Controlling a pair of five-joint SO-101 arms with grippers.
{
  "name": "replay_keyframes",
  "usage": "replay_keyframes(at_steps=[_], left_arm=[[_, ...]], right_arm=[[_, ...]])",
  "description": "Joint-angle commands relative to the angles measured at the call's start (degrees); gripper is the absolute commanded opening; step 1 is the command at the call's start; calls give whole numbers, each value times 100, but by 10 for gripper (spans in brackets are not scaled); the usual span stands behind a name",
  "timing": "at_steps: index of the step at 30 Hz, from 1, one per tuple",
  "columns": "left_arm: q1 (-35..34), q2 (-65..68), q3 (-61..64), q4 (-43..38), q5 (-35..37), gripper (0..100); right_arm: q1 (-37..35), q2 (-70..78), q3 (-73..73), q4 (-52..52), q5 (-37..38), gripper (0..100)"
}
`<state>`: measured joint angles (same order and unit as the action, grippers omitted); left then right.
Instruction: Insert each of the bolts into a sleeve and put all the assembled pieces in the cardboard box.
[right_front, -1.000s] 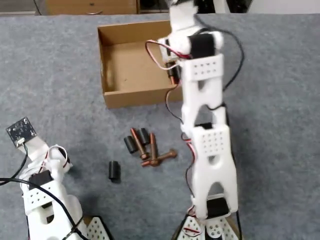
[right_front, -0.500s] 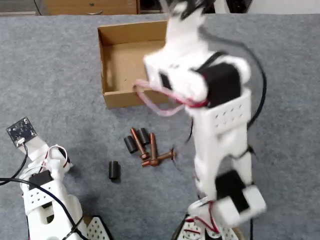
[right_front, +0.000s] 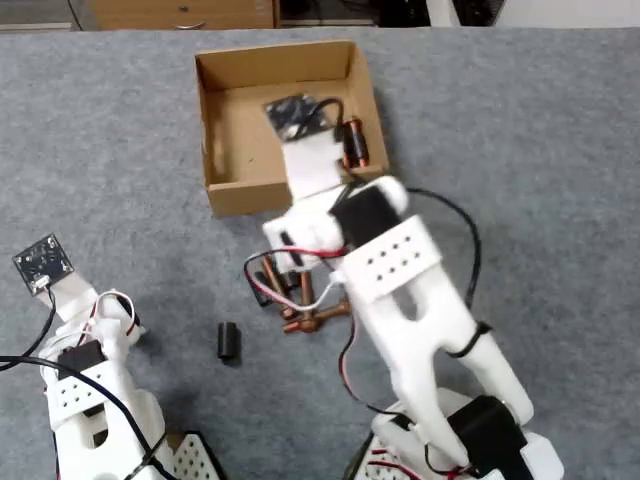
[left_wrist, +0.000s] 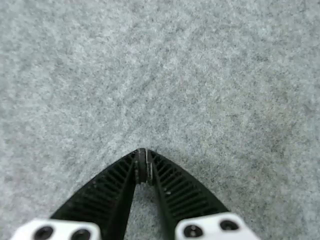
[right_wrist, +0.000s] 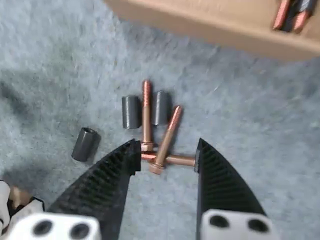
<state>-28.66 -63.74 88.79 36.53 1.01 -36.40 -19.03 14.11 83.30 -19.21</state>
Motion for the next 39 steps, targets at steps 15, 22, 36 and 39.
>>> replay_keyframes(at_steps=[15,22,36,39], left_arm=[[-70,-66,-26,-53,18,19],[-70,-66,-26,-53,18,19],[-70,-66,-26,-44,18,19],[-70,-66,-26,-44,18,19]], right_arm=[[-629,-180,1877,-1714,-378,171],[-620,-48,2255,-2338,-343,170],[-251,1393,1534,-2488,-325,170],[-251,1754,1367,-2488,-255,170]])
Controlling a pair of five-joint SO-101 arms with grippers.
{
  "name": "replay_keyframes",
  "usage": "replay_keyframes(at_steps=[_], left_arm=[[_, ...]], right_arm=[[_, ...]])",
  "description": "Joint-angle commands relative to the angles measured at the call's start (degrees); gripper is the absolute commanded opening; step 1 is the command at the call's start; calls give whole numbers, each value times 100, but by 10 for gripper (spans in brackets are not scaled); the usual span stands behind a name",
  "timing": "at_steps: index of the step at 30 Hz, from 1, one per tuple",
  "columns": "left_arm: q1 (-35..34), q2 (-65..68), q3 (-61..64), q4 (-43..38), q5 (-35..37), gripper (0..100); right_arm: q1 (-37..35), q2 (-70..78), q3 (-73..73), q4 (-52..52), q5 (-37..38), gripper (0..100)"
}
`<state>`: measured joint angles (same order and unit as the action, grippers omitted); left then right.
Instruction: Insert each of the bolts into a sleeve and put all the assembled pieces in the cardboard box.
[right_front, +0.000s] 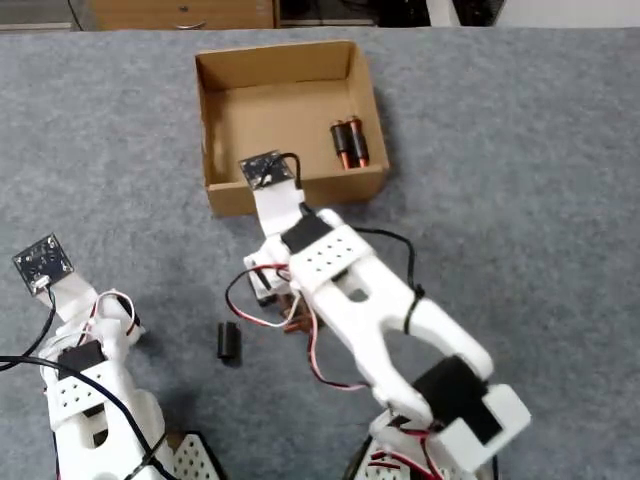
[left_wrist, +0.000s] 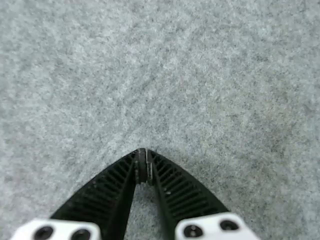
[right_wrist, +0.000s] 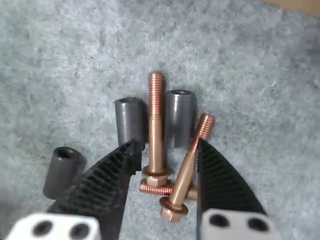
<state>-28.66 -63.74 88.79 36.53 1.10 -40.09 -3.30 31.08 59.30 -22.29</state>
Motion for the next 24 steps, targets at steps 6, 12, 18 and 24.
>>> replay_keyframes(at_steps=[6,12,18,24], left_arm=[[-79,-66,-26,-44,9,19],[-79,-66,-26,-44,9,19],[-79,-66,-26,-44,9,19],[-79,-66,-26,-44,0,19]], right_arm=[[426,866,-787,-70,105,170],[497,1182,-989,-70,290,170],[479,1385,-1103,9,308,139],[453,1446,-1235,97,545,62]])
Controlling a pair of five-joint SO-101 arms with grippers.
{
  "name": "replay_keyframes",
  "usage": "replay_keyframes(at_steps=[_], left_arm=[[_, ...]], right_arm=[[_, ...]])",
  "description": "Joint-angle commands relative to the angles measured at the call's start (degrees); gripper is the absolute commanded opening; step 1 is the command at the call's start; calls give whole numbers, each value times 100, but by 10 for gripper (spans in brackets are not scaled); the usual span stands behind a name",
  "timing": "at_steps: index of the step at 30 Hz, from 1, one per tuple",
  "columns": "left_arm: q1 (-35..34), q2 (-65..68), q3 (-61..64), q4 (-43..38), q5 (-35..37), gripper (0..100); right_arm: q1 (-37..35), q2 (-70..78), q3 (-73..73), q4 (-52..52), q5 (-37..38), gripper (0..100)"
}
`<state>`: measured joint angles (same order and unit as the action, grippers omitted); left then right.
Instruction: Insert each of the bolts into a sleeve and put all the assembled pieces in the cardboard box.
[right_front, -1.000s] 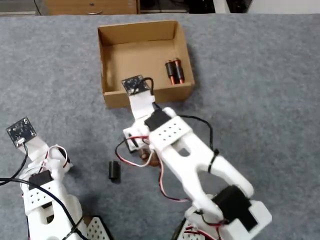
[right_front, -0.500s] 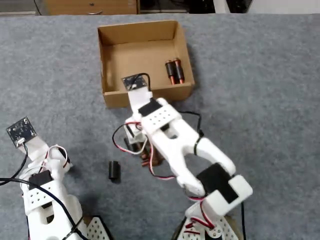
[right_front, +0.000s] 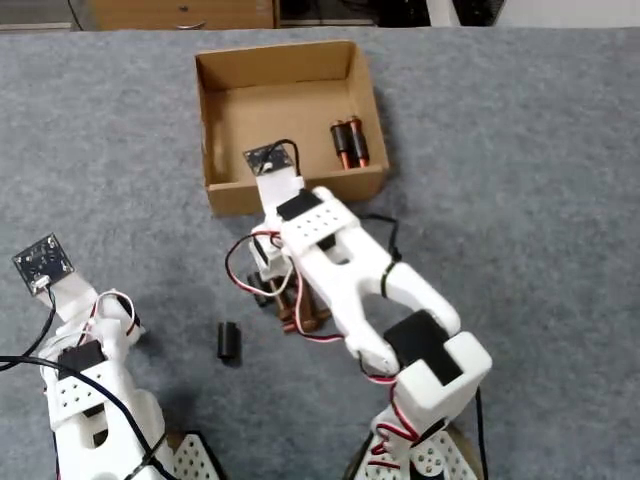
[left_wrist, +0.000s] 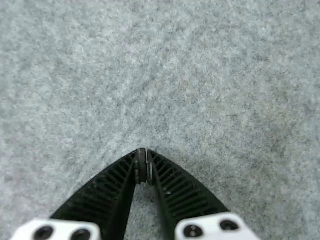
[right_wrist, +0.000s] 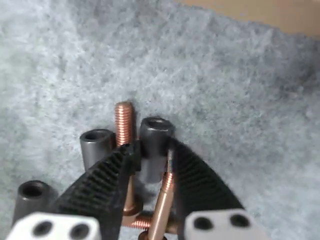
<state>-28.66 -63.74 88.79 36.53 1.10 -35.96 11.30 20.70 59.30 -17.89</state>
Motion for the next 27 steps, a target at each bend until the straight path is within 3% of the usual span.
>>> replay_keyframes(at_steps=[1,7,16,22,27], left_arm=[[-79,-66,-26,-44,0,19],[-79,-66,-26,-44,-18,19],[-79,-66,-26,-44,-18,19],[-79,-66,-26,-44,-18,19],[-79,-66,-26,-44,-18,19]], right_arm=[[13,-4,-207,176,105,69],[-13,-4,-224,466,97,140],[-13,31,-189,580,97,141],[-22,804,-347,642,105,141],[-22,1393,-1182,1292,105,141]])
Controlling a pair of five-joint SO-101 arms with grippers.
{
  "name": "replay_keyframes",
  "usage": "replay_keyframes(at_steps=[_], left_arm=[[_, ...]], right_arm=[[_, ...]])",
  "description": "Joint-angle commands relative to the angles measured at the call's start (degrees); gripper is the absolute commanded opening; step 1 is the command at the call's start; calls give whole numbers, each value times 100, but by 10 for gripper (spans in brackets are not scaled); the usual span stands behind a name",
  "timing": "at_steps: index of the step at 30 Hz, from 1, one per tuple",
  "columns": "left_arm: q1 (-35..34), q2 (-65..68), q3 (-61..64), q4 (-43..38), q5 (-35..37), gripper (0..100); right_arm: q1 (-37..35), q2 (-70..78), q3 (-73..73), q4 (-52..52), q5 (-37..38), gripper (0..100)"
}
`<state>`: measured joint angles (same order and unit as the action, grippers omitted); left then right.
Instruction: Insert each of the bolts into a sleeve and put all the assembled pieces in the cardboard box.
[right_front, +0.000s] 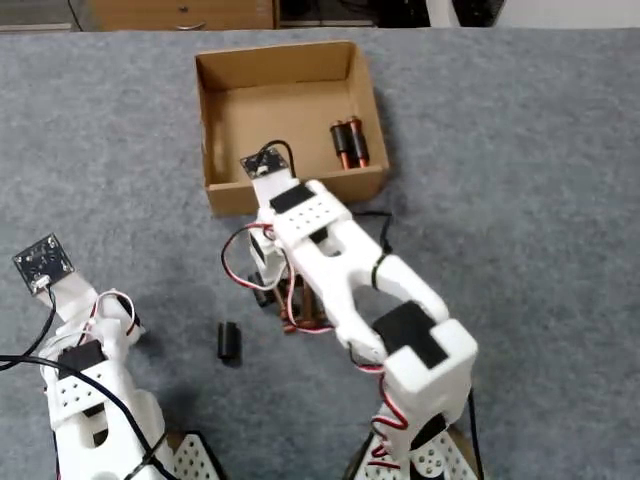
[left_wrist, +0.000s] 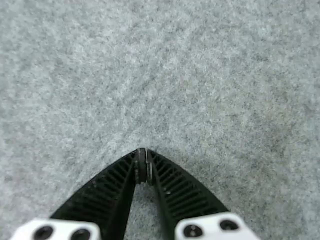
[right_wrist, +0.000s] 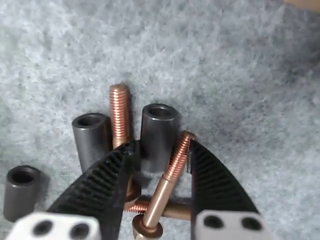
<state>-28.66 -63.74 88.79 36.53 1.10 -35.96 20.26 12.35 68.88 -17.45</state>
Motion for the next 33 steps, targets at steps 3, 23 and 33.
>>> replay_keyframes(at_steps=[3,23,33], left_arm=[[-79,-66,-26,-44,-18,19],[-79,-66,-26,-35,-18,19],[-79,-66,-53,88,-18,19]], right_arm=[[-22,646,-1051,941,62,141],[-576,453,-2431,2382,-18,141],[-330,189,-1912,1600,-220,141]])
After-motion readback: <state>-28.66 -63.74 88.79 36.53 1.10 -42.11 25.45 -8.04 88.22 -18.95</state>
